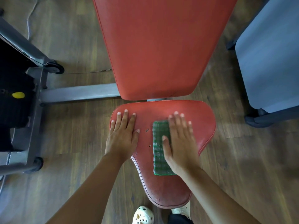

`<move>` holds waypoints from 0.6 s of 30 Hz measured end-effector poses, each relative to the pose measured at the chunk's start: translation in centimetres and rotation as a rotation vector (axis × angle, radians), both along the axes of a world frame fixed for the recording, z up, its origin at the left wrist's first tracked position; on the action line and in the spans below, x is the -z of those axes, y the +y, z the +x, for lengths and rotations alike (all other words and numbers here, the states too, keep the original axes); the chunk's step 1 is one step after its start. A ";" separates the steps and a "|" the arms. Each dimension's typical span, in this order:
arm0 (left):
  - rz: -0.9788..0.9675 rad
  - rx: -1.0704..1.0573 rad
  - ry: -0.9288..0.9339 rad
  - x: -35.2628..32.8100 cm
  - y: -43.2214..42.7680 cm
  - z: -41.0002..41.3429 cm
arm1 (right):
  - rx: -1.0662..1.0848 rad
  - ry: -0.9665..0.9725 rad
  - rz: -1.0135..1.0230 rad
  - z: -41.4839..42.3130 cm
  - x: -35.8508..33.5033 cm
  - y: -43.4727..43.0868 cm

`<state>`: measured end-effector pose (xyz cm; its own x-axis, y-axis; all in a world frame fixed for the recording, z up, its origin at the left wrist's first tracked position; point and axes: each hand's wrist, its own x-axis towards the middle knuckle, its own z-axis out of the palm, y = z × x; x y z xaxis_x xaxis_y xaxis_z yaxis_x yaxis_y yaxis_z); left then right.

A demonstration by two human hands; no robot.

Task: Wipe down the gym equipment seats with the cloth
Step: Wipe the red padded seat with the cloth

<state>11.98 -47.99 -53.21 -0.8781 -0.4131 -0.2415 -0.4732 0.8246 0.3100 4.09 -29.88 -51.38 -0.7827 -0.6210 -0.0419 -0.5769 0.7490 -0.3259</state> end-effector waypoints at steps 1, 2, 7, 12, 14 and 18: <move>-0.007 -0.026 0.005 -0.3 0.3 -0.1 | 0.113 0.006 -0.013 -0.3 -0.4 0.3; -0.025 -0.060 0.023 -0.7 0.7 -0.2 | 0.227 0.024 -0.013 -0.7 -0.9 0.7; -0.210 -0.242 0.130 -3.4 4.7 -1.2 | 0.464 0.099 0.126 -0.9 -1.0 1.4; -0.189 -0.268 -0.019 -3.6 7.8 -2.3 | 0.466 0.083 0.196 -0.5 -0.6 1.2; -0.181 -0.271 -0.044 -3.2 8.5 -2.3 | 0.460 0.090 0.161 -0.4 -0.5 1.0; -0.203 -0.279 -0.064 -2.9 9.0 -2.6 | 0.463 0.093 0.149 -0.5 -0.2 0.7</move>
<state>9.42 -39.02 -50.31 -0.7102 -0.6805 -0.1807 -0.7024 0.7024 0.1153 3.61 -29.14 -51.15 -0.9796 -0.2000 -0.0210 -0.1942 0.9680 -0.1587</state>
